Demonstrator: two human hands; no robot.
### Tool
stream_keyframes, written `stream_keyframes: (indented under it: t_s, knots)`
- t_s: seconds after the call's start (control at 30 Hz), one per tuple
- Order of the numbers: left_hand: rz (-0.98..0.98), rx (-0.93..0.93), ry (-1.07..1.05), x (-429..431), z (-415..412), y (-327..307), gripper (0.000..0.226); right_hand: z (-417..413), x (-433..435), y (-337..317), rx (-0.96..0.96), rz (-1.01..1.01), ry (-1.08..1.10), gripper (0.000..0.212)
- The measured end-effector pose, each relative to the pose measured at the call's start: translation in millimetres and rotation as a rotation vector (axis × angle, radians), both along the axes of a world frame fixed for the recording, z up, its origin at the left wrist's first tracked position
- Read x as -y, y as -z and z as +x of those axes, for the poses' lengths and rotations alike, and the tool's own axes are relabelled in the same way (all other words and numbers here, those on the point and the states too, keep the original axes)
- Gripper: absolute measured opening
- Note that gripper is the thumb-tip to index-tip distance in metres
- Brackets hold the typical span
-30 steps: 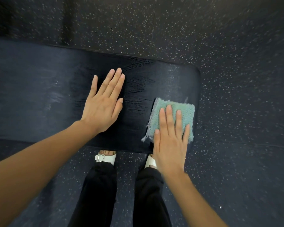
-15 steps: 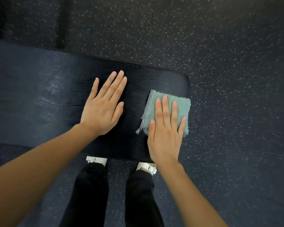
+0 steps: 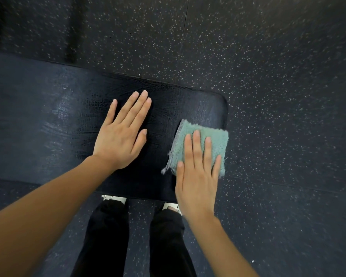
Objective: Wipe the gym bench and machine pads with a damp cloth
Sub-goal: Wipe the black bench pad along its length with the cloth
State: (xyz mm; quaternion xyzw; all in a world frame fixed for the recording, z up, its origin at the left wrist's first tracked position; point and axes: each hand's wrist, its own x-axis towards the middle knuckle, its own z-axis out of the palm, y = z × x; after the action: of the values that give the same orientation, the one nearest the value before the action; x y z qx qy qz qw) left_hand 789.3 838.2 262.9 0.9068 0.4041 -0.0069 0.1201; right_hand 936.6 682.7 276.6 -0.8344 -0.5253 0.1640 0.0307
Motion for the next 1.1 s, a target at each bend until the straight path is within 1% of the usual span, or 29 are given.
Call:
stream_keyframes:
  t_s: [0.1, 0.2, 0.43, 0.57, 0.67, 0.8, 0.97, 1.1]
  knots:
    - [-0.001, 0.005, 0.001, 0.6, -0.2, -0.1, 0.062, -12.0, 30.3, -1.6, 0.011, -0.026, -0.039, 0.057]
    - [0.003, 0.003, 0.002, 0.4, 0.1, 0.0, 0.062, -7.3, 24.9, 1.4, 0.006, -0.016, -0.035, 0.056]
    - [0.006, 0.004, 0.0, 0.4, -0.3, -0.1, 0.062, 28.2, -44.5, 6.8, -0.017, 0.025, -0.009, 0.056]
    - [0.004, 0.007, 0.0, 0.5, 0.0, 0.2, 0.062, 58.8, -91.7, 3.9, -0.051, 0.005, -0.027, 0.057]
    - [0.005, 0.008, -0.002, 0.8, -0.2, 0.7, 0.062, 68.0, -102.3, 1.5, -0.062, -0.006, -0.039, 0.057]
    - [0.012, 0.006, -0.001, 0.7, -0.2, 0.6, 0.062, 50.3, -69.2, 0.8, -0.038, 0.018, -0.055, 0.057]
    - [0.012, 0.0, -0.004, 0.7, -0.2, 1.3, 0.062, 12.0, 4.9, -4.1, -0.031, -0.034, -0.094, 0.059]
    - [0.014, -0.001, -0.007, 0.9, -0.1, 1.2, 0.062, -7.9, 47.5, -13.7, -0.077, -0.051, -0.132, 0.057]
